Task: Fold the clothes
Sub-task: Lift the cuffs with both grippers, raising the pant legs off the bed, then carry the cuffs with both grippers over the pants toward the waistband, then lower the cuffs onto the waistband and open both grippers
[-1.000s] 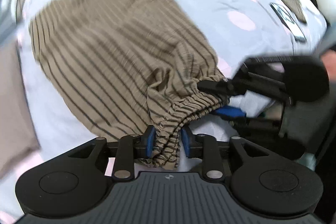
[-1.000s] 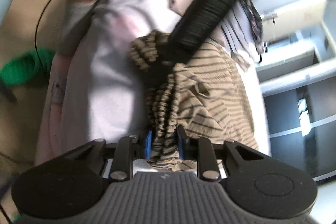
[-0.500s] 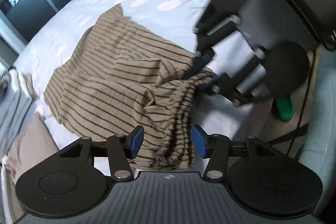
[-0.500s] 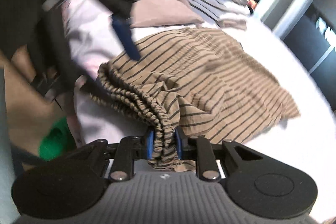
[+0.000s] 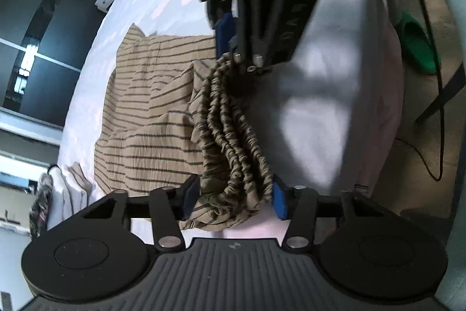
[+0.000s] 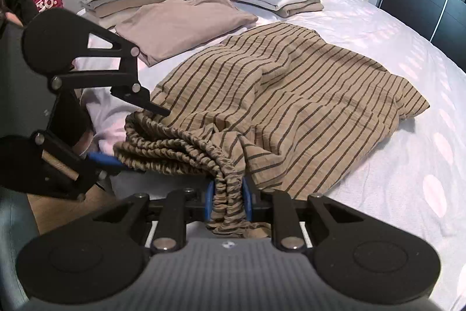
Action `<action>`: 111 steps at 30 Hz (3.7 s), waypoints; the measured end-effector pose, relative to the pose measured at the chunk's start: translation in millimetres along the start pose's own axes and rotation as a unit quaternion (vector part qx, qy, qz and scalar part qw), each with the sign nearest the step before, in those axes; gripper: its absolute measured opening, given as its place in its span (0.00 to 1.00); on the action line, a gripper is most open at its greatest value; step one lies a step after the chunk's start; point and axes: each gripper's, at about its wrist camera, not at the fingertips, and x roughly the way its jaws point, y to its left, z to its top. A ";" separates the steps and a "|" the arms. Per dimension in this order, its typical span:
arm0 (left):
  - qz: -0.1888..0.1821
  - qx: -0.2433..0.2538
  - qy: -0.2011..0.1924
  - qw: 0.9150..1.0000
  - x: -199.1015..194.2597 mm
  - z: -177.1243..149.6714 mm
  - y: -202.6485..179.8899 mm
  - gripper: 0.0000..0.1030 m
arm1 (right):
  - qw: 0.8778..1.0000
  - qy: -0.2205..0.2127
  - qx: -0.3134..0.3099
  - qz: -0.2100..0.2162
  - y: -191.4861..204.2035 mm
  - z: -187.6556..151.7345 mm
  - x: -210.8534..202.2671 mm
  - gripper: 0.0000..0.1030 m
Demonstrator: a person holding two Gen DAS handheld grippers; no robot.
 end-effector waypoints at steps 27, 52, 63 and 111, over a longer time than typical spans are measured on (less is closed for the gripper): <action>-0.114 -0.242 -0.027 0.963 -16.9 -10.4 83.2 0.17 | 0.899 -0.035 -0.393 -0.187 85.7 -54.3 -0.5 0.72; -0.164 -0.221 -0.085 0.958 -81.1 -19.6 102.6 0.17 | 0.964 -0.034 -0.254 -0.068 56.5 -15.4 -95.9 0.22; -0.278 -0.189 -0.103 0.936 -129.5 -34.0 92.1 0.17 | 0.979 -0.018 -0.197 0.057 65.5 -13.9 -153.3 0.22; -0.175 -0.388 0.013 0.905 129.4 -33.6 249.8 0.25 | 0.990 0.045 0.128 -0.031 -148.3 110.2 114.4 0.33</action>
